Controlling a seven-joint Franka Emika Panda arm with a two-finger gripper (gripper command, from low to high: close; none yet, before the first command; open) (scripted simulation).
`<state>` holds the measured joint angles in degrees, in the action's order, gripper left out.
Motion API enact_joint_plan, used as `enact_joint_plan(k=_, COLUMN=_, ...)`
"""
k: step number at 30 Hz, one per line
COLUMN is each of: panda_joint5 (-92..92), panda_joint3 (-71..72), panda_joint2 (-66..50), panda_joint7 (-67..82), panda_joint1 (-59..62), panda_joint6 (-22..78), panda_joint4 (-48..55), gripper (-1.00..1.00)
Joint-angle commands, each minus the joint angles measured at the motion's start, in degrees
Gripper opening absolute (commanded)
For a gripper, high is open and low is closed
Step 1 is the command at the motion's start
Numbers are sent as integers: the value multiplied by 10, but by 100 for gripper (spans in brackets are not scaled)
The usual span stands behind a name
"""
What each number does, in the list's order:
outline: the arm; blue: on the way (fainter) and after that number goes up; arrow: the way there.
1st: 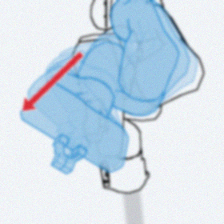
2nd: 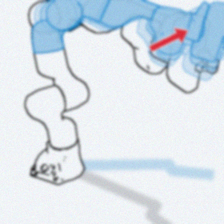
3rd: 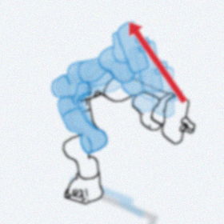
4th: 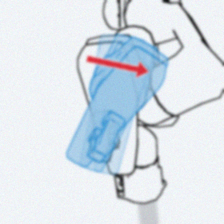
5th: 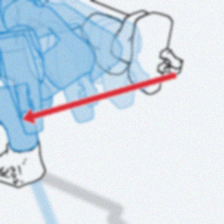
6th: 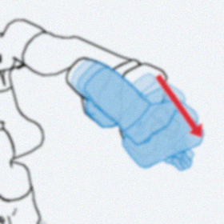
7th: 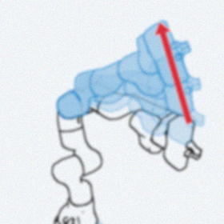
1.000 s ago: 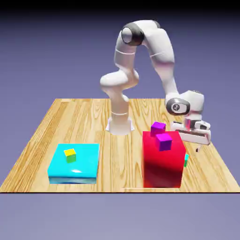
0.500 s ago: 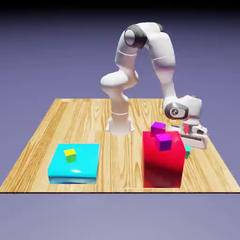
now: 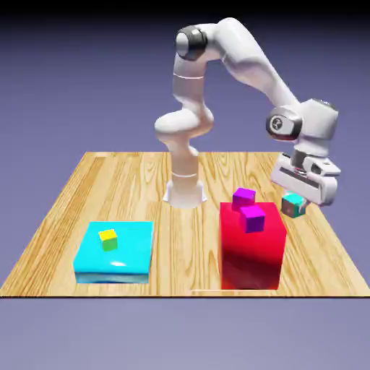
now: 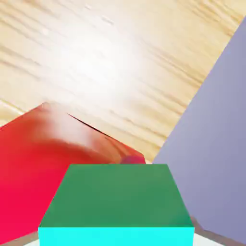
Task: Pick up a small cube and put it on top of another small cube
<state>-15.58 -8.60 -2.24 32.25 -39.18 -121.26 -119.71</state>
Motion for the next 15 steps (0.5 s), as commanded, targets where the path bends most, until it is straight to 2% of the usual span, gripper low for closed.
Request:
enact_joint_plan(k=1, panda_joint5=5, panda_joint3=-16, panda_joint2=14, panda_joint7=16, panda_joint1=-5, panda_joint6=24, panda_joint4=10, gripper=-100)
enact_joint_plan(k=3, panda_joint5=10, panda_joint3=-46, panda_joint2=42, panda_joint7=49, panda_joint1=0, panda_joint6=68, panda_joint4=25, gripper=-100)
enact_joint_plan(k=5, panda_joint5=-3, panda_joint3=-51, panda_joint2=47, panda_joint7=63, panda_joint1=3, panda_joint6=65, panda_joint4=17, gripper=-100)
enact_joint_plan(k=9, panda_joint5=-8, panda_joint3=-61, panda_joint2=8, panda_joint7=57, panda_joint1=13, panda_joint6=-35, panda_joint4=-41, gripper=-100)
enact_joint_plan(k=10, panda_joint5=-8, panda_joint3=-61, panda_joint2=8, panda_joint7=57, panda_joint1=13, panda_joint6=-35, panda_joint4=-41, gripper=100)
enact_joint_plan(k=15, panda_joint5=-3, panda_joint3=-51, panda_joint2=47, panda_joint7=63, panda_joint1=3, panda_joint6=65, panda_joint4=17, gripper=100)
